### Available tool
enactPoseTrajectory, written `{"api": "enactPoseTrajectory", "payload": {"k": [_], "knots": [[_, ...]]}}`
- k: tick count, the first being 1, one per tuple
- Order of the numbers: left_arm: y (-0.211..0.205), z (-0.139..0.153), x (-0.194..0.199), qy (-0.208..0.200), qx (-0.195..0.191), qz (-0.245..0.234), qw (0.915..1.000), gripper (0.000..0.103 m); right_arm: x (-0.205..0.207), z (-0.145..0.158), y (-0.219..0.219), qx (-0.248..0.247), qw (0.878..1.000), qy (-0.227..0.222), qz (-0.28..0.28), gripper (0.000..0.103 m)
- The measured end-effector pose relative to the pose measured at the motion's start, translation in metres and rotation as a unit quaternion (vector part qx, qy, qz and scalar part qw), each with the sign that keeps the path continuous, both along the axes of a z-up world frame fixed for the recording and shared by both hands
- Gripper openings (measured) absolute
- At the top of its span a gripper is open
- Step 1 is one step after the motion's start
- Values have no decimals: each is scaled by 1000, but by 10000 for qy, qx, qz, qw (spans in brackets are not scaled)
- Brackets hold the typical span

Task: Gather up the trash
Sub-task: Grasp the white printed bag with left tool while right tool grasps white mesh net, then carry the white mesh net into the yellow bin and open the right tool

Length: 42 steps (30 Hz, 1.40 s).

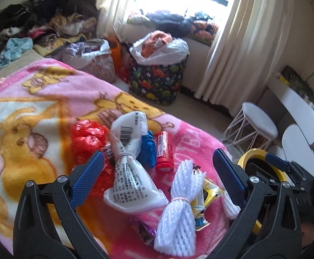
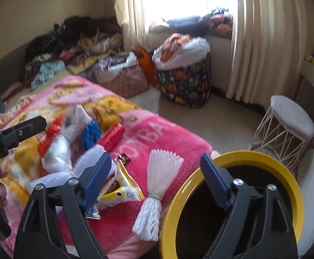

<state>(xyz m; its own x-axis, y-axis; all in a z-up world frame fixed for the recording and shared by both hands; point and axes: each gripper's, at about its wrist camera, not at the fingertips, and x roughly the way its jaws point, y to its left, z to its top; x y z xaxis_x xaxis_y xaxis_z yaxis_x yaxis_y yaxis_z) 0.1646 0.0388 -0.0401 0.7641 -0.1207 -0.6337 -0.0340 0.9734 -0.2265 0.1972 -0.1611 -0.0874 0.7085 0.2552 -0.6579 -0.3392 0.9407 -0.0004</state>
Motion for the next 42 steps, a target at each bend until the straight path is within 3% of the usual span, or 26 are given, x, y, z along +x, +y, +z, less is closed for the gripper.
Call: {"api": "enactPoseTrajectory", "payload": {"k": [5,13,15,17,20,25,35,42], "knots": [[7,-19,18,426,-21,116,9990,67,26,-19,7,-157,9987,469,-122,70],[18,-41,35,964,-290,309,9944,58,59,-41,23,-522,9935,1003,-123,60],[17,-46,37,1071,-305,307,9933,58,65,-48,25,-499,9913,1215,-22,21],[17,-49,40,1149,-274,343,9924,48,66,-49,23,-299,9910,1306,-9,11],[18,-56,42,1295,-239,388,9905,36,58,-38,18,130,9924,1217,127,10],[18,-55,38,1246,-151,429,9912,29,42,-13,7,750,9920,989,249,10],[20,8,13,194,-275,454,9984,28,14,36,-16,1459,9875,484,339,10],[-2,35,6,-110,-326,169,9993,28,3,48,-33,1610,9861,296,291,10]]}}
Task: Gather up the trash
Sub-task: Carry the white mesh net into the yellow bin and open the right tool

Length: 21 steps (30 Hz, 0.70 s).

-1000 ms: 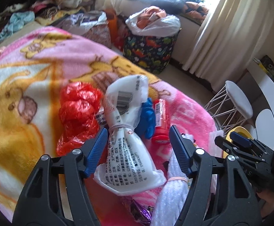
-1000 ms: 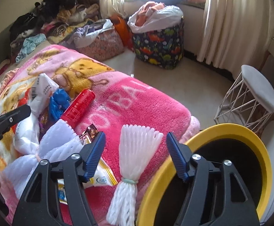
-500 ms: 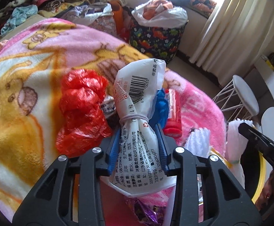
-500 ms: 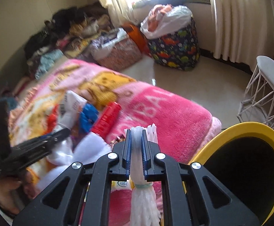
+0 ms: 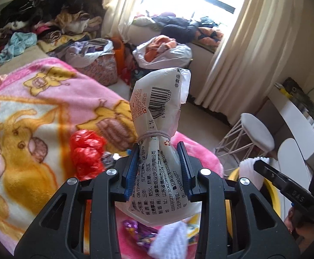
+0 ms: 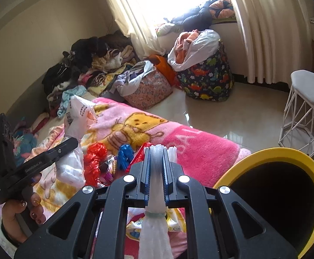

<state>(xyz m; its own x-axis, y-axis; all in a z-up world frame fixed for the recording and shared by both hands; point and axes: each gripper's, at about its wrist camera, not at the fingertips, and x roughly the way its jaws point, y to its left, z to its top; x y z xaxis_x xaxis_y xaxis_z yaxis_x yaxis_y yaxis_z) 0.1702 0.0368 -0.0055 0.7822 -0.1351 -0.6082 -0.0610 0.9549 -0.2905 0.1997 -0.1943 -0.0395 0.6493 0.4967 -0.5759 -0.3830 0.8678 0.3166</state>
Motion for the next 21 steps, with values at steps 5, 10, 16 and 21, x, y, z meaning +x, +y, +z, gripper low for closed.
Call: {"api": "enactPoseTrajectory", "payload": {"k": [5,10,16,21], "knots": [[-21,4,-3,-50,1,-271,9996,28,-7,5,-15,84,9998,-78,-141,10],[-42,2,-5,-53,7,-481,9988,28,-10,7,-35,151,9993,-100,-330,10],[-66,-1,-6,-23,56,-771,9970,28,-15,4,-53,156,9983,-73,-566,10],[-87,-3,-6,-9,85,-991,9950,28,-19,1,-72,176,9969,-58,-769,10]]}}
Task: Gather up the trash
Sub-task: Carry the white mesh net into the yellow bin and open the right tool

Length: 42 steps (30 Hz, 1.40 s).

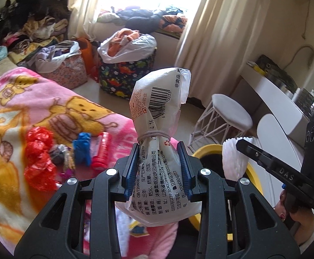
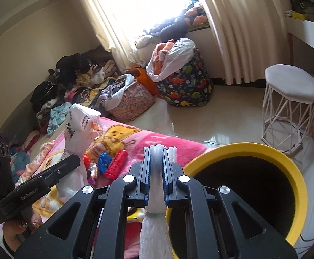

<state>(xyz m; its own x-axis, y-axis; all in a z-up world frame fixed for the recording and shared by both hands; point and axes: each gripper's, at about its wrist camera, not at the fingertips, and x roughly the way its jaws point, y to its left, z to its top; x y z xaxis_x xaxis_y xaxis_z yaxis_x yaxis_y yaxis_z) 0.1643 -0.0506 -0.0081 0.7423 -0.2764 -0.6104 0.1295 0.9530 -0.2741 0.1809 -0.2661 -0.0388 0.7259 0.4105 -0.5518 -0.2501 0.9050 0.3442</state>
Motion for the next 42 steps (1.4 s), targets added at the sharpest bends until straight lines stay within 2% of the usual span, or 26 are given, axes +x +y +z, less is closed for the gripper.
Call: {"api": "enactPoseTrajectory", "payload": {"k": [17,31,32,33,34,35,36,40,42], "knots": [[-62,-18,-1,198,106,-644,9977,28,-7,-14,-58,205,9970,77,-748,10],[-110,-44,6,465,90,-1241,9911,30,-8,-34,-99,340,9890,328,-1404,12],[-110,-46,6,453,93,-1232,9913,32,-7,-36,-101,339,9886,361,-1422,12],[-109,-47,6,452,81,-1218,9915,35,-7,-38,-102,335,9885,384,-1424,18],[-108,-47,6,464,57,-1188,9918,45,-7,-39,-103,338,9881,401,-1446,23],[-107,-48,6,469,47,-1144,9923,57,-8,-39,-103,349,9878,400,-1461,34],[-104,-48,6,456,24,-1112,9927,61,-8,-40,-103,345,9877,399,-1472,38],[-95,-45,3,343,49,-968,9947,75,-8,-41,-98,254,9888,419,-1410,41],[-89,-42,1,287,56,-873,9957,79,-8,-41,-92,223,9899,405,-1338,45]]}}
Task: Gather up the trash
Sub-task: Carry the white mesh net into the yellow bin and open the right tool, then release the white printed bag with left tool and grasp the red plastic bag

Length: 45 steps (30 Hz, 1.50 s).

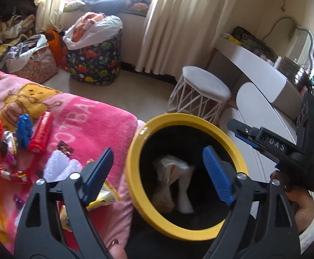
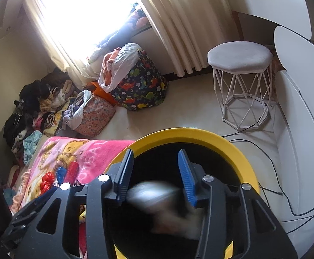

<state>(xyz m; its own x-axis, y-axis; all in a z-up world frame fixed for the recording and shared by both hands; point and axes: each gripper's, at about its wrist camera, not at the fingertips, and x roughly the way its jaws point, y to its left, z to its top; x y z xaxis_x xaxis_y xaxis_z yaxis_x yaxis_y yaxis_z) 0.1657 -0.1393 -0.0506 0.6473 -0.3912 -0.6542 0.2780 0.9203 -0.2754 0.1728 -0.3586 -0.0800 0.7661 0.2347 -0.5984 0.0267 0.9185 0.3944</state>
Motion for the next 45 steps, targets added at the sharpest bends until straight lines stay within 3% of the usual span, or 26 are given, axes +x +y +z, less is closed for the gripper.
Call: {"api": "enactPoseTrajectory", "payload": {"k": [8,28,45], "knots": [[24,9,-5,-185,11,318,9993,91,-3,6,25,-208,9992,-93,332,51],[88,22,-11,-430,38,1063,9934,92,-10,20,85,-364,9932,-339,1051,60],[150,19,-17,-539,23,1761,9829,92,-26,22,151,-641,9797,-442,1846,68]]}}
